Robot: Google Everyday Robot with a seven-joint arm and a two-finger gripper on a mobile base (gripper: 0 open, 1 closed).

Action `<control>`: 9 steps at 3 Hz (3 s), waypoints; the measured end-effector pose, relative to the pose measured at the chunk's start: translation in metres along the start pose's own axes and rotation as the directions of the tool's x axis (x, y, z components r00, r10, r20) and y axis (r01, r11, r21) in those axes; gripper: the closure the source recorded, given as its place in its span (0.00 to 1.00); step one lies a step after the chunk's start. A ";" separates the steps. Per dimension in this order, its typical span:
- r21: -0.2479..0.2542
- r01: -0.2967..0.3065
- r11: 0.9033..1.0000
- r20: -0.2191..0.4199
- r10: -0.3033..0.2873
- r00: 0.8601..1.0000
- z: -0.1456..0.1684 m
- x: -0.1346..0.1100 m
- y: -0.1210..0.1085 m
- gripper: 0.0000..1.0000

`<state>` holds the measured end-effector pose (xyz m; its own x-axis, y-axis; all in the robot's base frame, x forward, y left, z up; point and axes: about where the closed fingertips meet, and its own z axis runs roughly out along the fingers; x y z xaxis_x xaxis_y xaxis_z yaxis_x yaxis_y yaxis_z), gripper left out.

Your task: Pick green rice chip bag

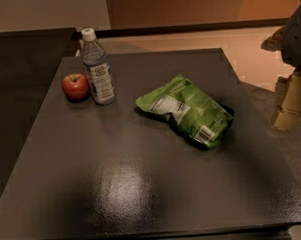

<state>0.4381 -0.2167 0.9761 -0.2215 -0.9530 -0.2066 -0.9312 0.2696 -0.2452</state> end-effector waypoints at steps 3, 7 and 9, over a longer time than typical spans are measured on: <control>-0.023 -0.045 0.999 -0.011 0.045 0.999 0.018 -0.013 0.005 0.00; -0.090 -0.282 0.955 -0.011 0.282 0.959 0.104 -0.070 -0.003 0.00; -0.132 -0.288 0.948 -0.017 0.288 0.957 0.136 -0.091 0.008 0.00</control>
Offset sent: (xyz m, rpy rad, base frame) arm 0.0011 0.0099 -0.0116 -0.0101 0.0489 0.0002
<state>0.4898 -0.1093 0.8640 -0.4856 -0.8370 -0.2520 -0.8576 0.5121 -0.0482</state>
